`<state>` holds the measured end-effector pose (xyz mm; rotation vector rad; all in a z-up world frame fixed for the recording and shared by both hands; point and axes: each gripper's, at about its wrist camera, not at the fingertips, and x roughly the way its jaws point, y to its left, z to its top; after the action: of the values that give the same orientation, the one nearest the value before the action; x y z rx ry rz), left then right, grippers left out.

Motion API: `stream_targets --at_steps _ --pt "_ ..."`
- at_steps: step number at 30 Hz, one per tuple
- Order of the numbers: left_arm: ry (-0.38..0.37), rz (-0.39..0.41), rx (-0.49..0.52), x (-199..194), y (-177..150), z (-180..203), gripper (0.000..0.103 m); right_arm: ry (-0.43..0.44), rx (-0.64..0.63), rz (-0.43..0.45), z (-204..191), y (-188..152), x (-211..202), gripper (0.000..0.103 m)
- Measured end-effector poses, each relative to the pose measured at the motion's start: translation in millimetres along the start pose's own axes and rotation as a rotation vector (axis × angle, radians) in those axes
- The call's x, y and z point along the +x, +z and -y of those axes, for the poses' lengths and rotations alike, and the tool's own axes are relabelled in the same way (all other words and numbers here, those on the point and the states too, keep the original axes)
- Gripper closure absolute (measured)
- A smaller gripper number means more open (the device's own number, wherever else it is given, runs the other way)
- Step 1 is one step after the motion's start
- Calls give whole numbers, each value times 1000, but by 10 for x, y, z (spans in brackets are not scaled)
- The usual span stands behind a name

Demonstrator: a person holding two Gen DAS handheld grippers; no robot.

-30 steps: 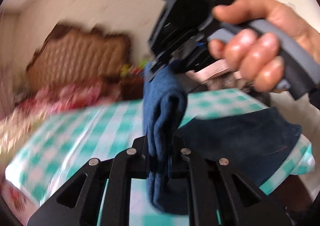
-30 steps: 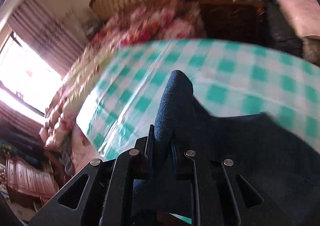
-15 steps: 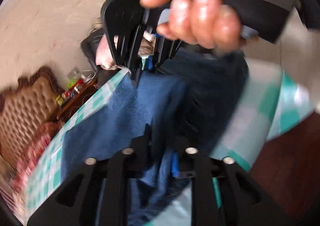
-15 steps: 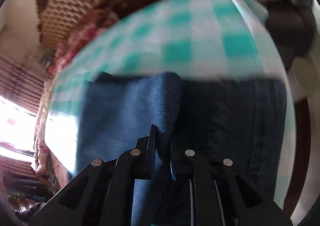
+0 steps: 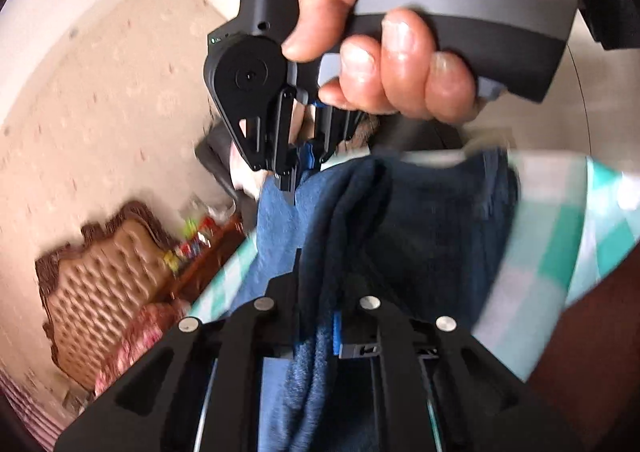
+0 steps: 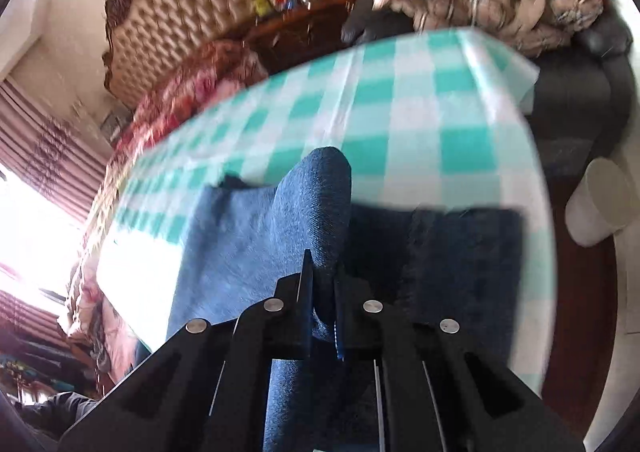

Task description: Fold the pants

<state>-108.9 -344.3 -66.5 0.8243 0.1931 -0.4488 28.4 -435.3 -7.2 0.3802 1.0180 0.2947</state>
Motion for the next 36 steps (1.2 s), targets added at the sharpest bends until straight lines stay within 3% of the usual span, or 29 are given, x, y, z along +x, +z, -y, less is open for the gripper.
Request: stream_targets --at_steps 4,10,17,19,21,23,24,26,30,31,32,33,34,36 --pt "-44 34 43 37 174 259 93 -50 10 26 258 -15 -204 94" --pt "-126 -18 103 301 177 705 93 -59 75 -17 751 -181 26 94" --pt "-106 13 49 248 314 588 93 -33 37 56 668 -152 -275 94" --pt "-150 -7 38 321 311 639 92 -55 44 50 725 -182 -227 94" --pt "-197 -22 34 373 257 744 87 -115 39 16 826 -252 -44 93" --pt "-249 -22 26 421 183 767 72 -169 16 20 864 -316 63 91" --pt "-248 -11 8 405 165 723 66 -188 1 40 845 -347 73 91" --pt "-260 17 -40 327 142 554 33 -217 -9 77 823 -386 35 83" --pt "-396 63 -216 27 115 -92 30 -348 3 179 741 -448 -224 76" --pt "-449 51 -342 11 71 -398 29 -422 11 224 687 -492 -347 74" --pt "-458 46 -414 26 56 -585 28 -499 24 261 612 -554 -459 73" --pt "-439 41 -482 77 32 -782 28 -522 28 285 547 -605 -518 73" --pt "-413 25 -549 225 47 -1006 28 -508 35 311 408 -701 -564 73" --pt "-430 -8 -608 549 128 -1213 31 -509 30 301 178 -843 -491 73"
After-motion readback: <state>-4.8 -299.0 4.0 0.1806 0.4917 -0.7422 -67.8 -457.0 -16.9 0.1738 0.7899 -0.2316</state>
